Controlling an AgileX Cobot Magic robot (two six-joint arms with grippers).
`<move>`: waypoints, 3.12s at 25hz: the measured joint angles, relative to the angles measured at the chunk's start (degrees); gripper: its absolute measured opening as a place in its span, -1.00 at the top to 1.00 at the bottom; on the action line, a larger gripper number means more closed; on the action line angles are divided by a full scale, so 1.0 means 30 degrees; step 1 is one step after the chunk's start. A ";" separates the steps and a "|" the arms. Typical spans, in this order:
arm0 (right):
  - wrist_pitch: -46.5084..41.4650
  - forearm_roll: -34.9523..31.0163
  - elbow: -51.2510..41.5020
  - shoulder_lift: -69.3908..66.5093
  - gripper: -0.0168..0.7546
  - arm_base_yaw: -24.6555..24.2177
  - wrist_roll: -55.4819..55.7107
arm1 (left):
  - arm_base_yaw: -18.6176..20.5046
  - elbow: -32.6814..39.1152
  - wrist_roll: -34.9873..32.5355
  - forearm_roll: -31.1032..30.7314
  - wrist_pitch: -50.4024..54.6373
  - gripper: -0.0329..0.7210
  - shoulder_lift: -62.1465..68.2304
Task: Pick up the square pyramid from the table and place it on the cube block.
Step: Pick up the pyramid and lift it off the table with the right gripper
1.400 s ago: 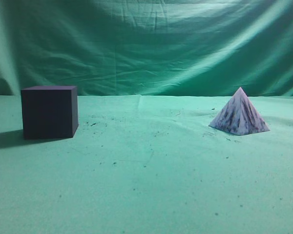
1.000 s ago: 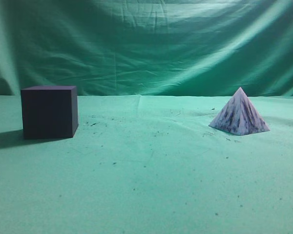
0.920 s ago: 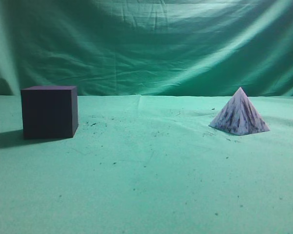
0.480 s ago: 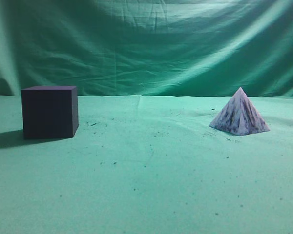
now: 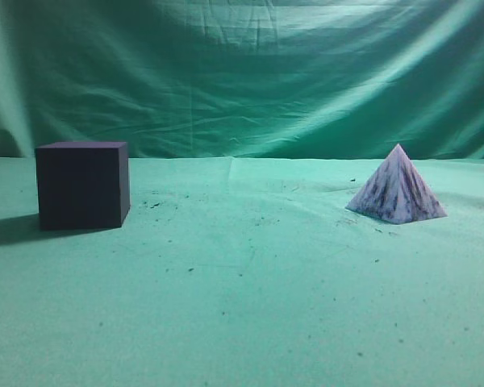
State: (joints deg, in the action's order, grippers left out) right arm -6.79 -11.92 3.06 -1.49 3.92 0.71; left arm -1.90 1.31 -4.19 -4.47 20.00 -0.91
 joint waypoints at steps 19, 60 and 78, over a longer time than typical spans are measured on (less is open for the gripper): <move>-1.4561 0.1187 1.3799 -1.7368 0.96 0.3462 -0.4093 | 0.0000 0.0000 0.0000 0.0000 0.0000 0.91 0.0000; -0.9794 0.5544 1.9608 -3.4761 -0.23 0.8165 0.0838 | 0.0000 0.0000 0.0000 0.0000 0.0000 0.91 0.0000; -1.3578 0.6327 2.3575 -3.2693 0.02 0.8165 0.1788 | 0.0000 0.0000 0.0000 0.0000 0.0000 0.91 0.0000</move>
State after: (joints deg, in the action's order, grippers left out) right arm -47.53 7.06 73.78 -99.57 28.41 6.07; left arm -1.90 1.31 -4.19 -4.47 20.00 -0.91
